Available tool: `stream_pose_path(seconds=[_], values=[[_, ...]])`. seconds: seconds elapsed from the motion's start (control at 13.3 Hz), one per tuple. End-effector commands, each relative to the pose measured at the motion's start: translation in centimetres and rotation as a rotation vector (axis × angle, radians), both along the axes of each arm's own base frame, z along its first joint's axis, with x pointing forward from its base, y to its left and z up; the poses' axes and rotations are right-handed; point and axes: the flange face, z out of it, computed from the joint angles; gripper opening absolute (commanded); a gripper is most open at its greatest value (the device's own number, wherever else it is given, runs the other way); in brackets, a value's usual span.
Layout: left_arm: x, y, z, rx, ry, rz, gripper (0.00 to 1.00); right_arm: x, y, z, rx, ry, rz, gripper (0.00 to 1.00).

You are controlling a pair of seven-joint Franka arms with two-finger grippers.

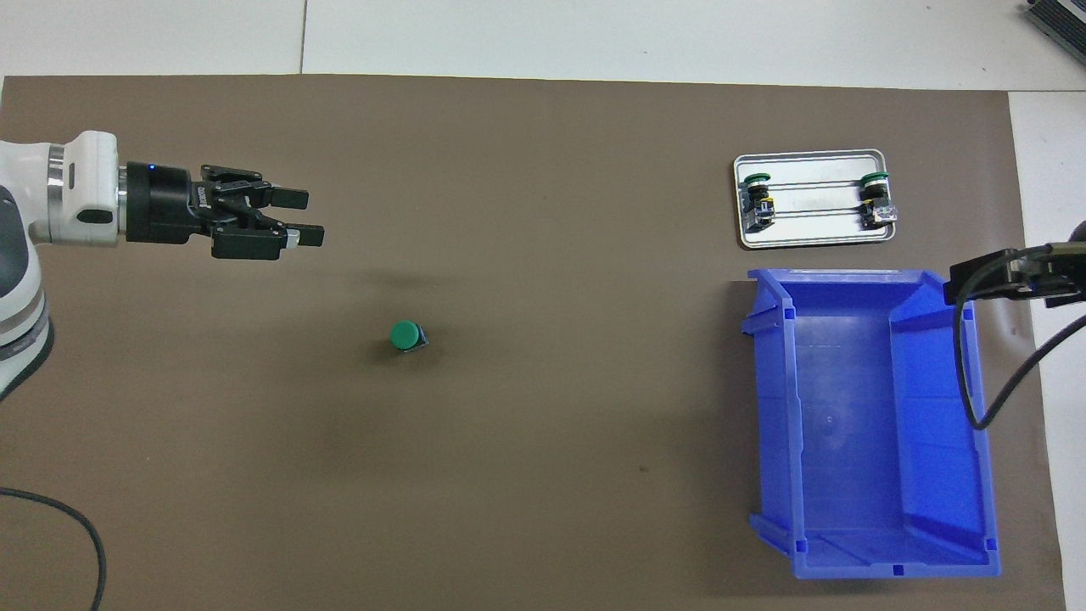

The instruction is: Place and press button with both arms

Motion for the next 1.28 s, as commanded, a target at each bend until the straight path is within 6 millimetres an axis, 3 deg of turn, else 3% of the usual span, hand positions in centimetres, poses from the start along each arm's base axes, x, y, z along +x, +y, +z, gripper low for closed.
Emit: stream_pose_path(seconds=[0.0, 0.3, 0.45, 0.53, 0.68, 0.83, 1.05, 1.2], values=[[0.3, -3.0, 2.4, 0.228, 0.051, 0.013, 0.84, -0.8, 0.3, 0.1, 0.001, 0.000, -0.008, 1.00], [-1.6, -9.0, 3.9, 0.539, 0.168, 0.145, 0.87, -0.8, 0.3, 0.1, 0.001, 0.000, -0.008, 1.00], [-3.2, -12.7, 3.4, 0.625, 0.224, 0.220, 0.92, -0.9, 0.3, 0.2, 0.001, -0.002, -0.008, 1.00], [-3.8, -13.4, 3.1, 0.664, 0.243, 0.246, 0.93, -0.8, 0.3, 0.1, 0.001, 0.000, -0.008, 1.00], [-6.3, -16.1, 1.7, 0.821, 0.215, 0.281, 0.91, -0.8, 0.3, 0.1, 0.001, 0.000, -0.008, 1.00], [-7.9, -17.0, 0.0, 0.838, 0.269, 0.457, 0.72, -0.8, 0.3, 0.1, 0.001, 0.000, -0.008, 1.00], [-10.5, -17.7, -2.2, 0.827, 0.270, 0.489, 0.26, -0.8, 0.3, 0.1, 0.001, 0.000, -0.006, 1.00], [-11.3, -17.5, -3.2, 0.819, 0.266, 0.505, 0.00, -0.8, 0.3, 0.1, 0.001, 0.000, -0.008, 1.00]])
